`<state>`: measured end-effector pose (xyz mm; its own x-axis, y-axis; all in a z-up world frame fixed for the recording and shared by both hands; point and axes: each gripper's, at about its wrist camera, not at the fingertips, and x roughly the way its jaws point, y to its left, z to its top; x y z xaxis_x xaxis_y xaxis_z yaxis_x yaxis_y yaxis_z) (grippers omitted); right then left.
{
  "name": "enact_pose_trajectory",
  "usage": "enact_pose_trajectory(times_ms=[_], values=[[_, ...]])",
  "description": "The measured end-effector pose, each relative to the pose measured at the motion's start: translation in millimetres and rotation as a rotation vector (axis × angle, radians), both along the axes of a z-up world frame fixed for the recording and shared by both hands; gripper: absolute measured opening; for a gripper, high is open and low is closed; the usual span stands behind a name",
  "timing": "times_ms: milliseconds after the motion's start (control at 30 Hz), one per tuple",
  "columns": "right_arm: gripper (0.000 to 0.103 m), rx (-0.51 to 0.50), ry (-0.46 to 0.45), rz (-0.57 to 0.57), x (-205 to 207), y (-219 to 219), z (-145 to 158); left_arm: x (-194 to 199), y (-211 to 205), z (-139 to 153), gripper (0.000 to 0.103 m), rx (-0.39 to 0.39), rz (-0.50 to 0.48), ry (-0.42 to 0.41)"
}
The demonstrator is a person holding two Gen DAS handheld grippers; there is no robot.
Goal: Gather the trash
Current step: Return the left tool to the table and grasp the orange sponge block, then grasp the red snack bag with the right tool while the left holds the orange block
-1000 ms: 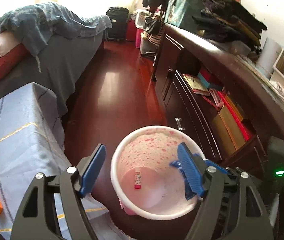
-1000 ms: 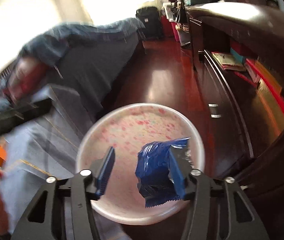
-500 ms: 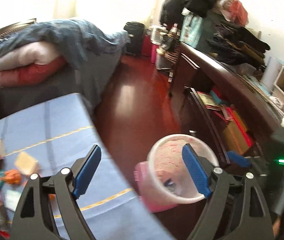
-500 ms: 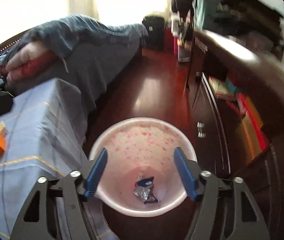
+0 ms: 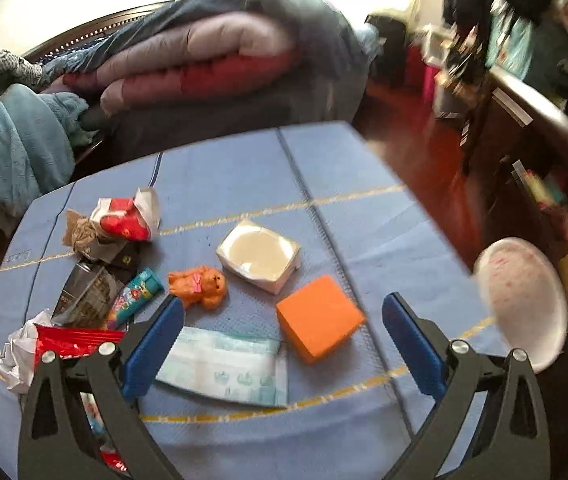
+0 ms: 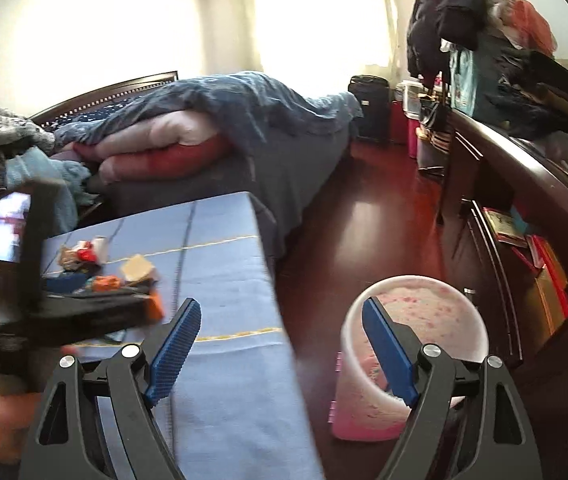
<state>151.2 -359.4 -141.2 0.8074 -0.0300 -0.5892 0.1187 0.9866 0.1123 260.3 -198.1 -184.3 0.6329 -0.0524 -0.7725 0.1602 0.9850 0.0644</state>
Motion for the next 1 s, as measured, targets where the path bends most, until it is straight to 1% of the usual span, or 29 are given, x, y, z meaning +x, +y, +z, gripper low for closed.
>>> enact_pose_trajectory(times_ms=[67,100,133,167,200,267,333,400,500,600,633,667,733,800,867,1000], values=[[0.083,-0.003,-0.012,0.005,-4.3,3.6,2.7,6.8,-4.3,-11.0,0.096,0.024,0.000,0.014],[0.083,-0.004,-0.015,0.004,-5.6,4.6,3.8,9.5,-8.4,-15.6,0.079,0.035,-0.005,0.027],[0.084,0.000,-0.021,0.001,-7.1,3.8,5.4,12.1,-11.7,-21.6,0.056,0.041,-0.019,0.052],[0.084,0.005,-0.023,-0.002,-8.5,4.8,5.3,11.3,-12.2,-21.4,0.049,0.022,-0.032,0.047],[0.084,0.015,-0.026,-0.005,-9.2,3.8,6.2,11.3,-13.7,-20.0,0.049,0.043,-0.028,0.046],[0.084,0.032,-0.029,-0.003,-11.9,6.1,6.8,6.9,-14.1,-15.0,0.049,0.023,-0.047,0.028],[0.084,0.043,-0.034,0.005,-13.8,8.3,8.2,0.3,-6.5,-3.1,0.049,0.016,-0.031,-0.020],[0.084,0.041,-0.035,0.016,-14.6,15.8,9.2,-7.0,6.7,12.7,0.049,-0.002,-0.017,-0.064],[0.084,0.038,-0.028,0.052,-12.1,32.8,9.4,-20.1,39.6,40.5,0.049,-0.031,0.024,-0.132],[0.084,0.040,-0.007,0.120,-4.6,60.2,6.3,-34.1,87.7,60.9,0.049,-0.068,0.085,-0.179],[0.084,0.043,0.005,0.155,0.5,76.7,4.0,-39.0,104.6,66.3,0.049,-0.073,0.111,-0.196],[0.084,0.044,0.013,0.178,3.0,86.1,2.2,-44.5,122.2,69.9,0.049,-0.078,0.141,-0.211],[0.084,0.057,0.043,0.246,13.4,118.2,-3.9,-53.9,152.3,73.3,0.049,-0.087,0.190,-0.227],[0.090,0.071,0.072,0.295,21.5,147.6,-11.1,-61.1,180.1,74.8,0.049,-0.095,0.239,-0.237],[0.097,0.076,0.102,0.315,26.8,172.9,-20.1,-68.9,206.1,74.0,0.049,-0.102,0.281,-0.244],[0.099,0.091,0.178,0.341,44.6,220.8,-40.5,-79.9,243.3,69.3,0.049,-0.126,0.324,-0.249]])
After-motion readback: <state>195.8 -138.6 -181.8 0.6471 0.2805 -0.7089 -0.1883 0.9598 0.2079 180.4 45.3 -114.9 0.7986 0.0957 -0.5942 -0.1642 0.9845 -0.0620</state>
